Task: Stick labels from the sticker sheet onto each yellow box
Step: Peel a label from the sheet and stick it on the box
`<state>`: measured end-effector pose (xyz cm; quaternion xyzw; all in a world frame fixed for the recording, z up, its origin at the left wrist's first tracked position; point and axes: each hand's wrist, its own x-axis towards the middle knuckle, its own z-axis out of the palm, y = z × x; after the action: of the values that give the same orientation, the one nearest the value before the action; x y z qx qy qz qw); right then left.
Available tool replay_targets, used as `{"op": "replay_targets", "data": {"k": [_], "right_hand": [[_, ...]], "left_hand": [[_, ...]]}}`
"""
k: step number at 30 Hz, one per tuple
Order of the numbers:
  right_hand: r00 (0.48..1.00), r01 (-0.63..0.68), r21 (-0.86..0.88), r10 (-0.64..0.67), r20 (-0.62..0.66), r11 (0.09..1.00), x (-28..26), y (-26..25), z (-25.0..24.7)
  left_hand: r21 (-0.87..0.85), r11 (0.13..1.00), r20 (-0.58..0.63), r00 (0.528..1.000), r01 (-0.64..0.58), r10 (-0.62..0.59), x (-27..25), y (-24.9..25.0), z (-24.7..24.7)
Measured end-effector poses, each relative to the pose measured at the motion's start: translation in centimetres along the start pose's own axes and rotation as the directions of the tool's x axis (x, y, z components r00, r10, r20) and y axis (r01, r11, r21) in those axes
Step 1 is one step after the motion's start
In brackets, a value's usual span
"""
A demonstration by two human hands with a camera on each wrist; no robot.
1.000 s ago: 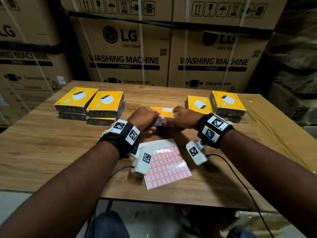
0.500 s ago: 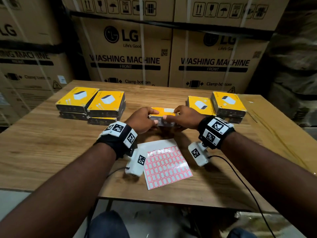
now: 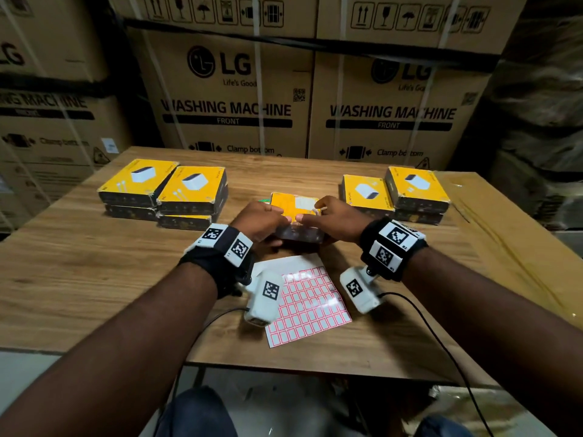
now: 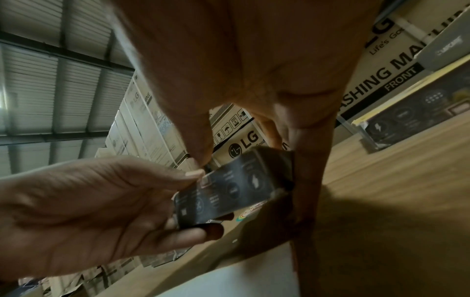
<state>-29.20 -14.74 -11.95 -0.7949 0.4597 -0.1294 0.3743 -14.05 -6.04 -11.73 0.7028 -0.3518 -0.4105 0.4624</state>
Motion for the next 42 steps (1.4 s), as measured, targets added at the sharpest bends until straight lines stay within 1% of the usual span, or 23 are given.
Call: {"op": "replay_targets", "data": {"k": [2, 6, 8, 11, 15, 17, 19, 21, 24, 28, 30, 32, 33, 36, 37, 39, 41, 42], "right_hand": [[0.999, -0.011, 0.067, 0.014, -0.035, 0.998, -0.1, 0.0, 0.2], [0.99, -0.005, 0.129, 0.024, -0.141, 0.992, -0.4, -0.2, -0.1], [0.986, 0.014, 0.162, 0.014, -0.167, 0.987, -0.3, -0.3, -0.4], [0.985, 0.04, 0.186, -0.008, -0.172, 0.982, -0.1, -0.2, -0.7], [0.986, 0.056, 0.203, -0.022, -0.166, 0.978, -0.2, -0.2, -0.8], [0.987, 0.068, 0.204, -0.036, -0.157, 0.977, -0.4, -0.2, -0.8], [0.984, 0.098, 0.203, -0.064, -0.165, 0.974, -0.4, 0.0, -0.7], [0.979, 0.123, 0.205, -0.085, -0.184, 0.971, -0.3, -0.1, -0.5], [0.976, 0.124, 0.204, -0.082, -0.203, 0.971, -0.2, 0.0, -0.2], [0.964, 0.14, 0.129, -0.106, -0.243, 0.982, 0.1, 0.6, 0.1], [0.97, 0.114, 0.207, -0.064, -0.234, 0.972, 0.1, 0.5, -0.3], [0.983, 0.073, 0.319, -0.015, -0.181, 0.945, 0.0, 0.7, -0.7], [0.985, 0.066, 0.348, -0.006, -0.172, 0.935, -0.1, 0.8, -1.1], [0.983, 0.115, 0.379, -0.05, -0.178, 0.918, -0.5, 0.9, -1.5], [0.981, 0.145, 0.36, -0.086, -0.175, 0.922, -0.7, 0.8, -1.5], [0.971, 0.209, 0.226, -0.174, -0.167, 0.951, -1.1, 1.0, -1.6], [0.951, 0.271, 0.075, -0.254, -0.176, 0.96, -1.3, 1.4, -1.8], [0.937, 0.297, 0.032, -0.285, -0.2, 0.954, -1.3, 1.6, -1.8]], "left_hand": [[-0.057, 0.998, 0.03, 0.999, 0.015, -0.014, -0.1, 0.2, 0.1], [-0.091, 0.995, -0.021, 0.999, -0.036, 0.034, -0.1, 0.4, 0.0], [-0.033, 0.997, -0.051, 0.996, -0.077, 0.075, 0.2, 0.5, -0.2], [0.07, 0.993, -0.053, 0.994, -0.096, 0.1, -0.1, 0.9, -0.2], [0.11, 0.986, -0.076, 0.988, -0.123, 0.131, -0.3, 1.0, 0.3], [0.133, 0.978, -0.113, 0.978, -0.158, 0.173, -0.5, 0.7, 0.6], [0.195, 0.962, -0.156, 0.962, -0.192, 0.224, -0.5, 0.3, 0.8], [0.228, 0.952, -0.174, 0.954, -0.202, 0.244, -0.4, 0.1, 0.7], [0.172, 0.963, -0.149, 0.961, -0.206, 0.232, 0.2, -0.3, 0.5], [0.102, 0.978, -0.106, 0.976, -0.182, 0.192, 1.3, -0.5, 0.2], [0.097, 0.978, -0.102, 0.975, -0.186, 0.195, 1.6, -0.4, 0.0], [0.082, 0.98, -0.12, 0.974, -0.183, 0.192, 1.3, 0.0, -0.1], [0.061, 0.982, -0.124, 0.975, -0.181, 0.187, 1.1, 0.2, -0.1], [-0.015, 0.981, -0.141, 0.972, -0.192, 0.188, 0.8, 0.5, 0.3], [-0.019, 0.977, -0.148, 0.967, -0.213, 0.208, 0.8, 0.6, 0.3], [0.005, 0.967, -0.167, 0.954, -0.253, 0.251, 0.9, 0.8, 0.3], [-0.037, 0.962, -0.162, 0.951, -0.271, 0.262, 0.8, 1.2, 0.3], [-0.062, 0.959, -0.155, 0.952, -0.277, 0.265, 0.8, 1.5, 0.4]]}}
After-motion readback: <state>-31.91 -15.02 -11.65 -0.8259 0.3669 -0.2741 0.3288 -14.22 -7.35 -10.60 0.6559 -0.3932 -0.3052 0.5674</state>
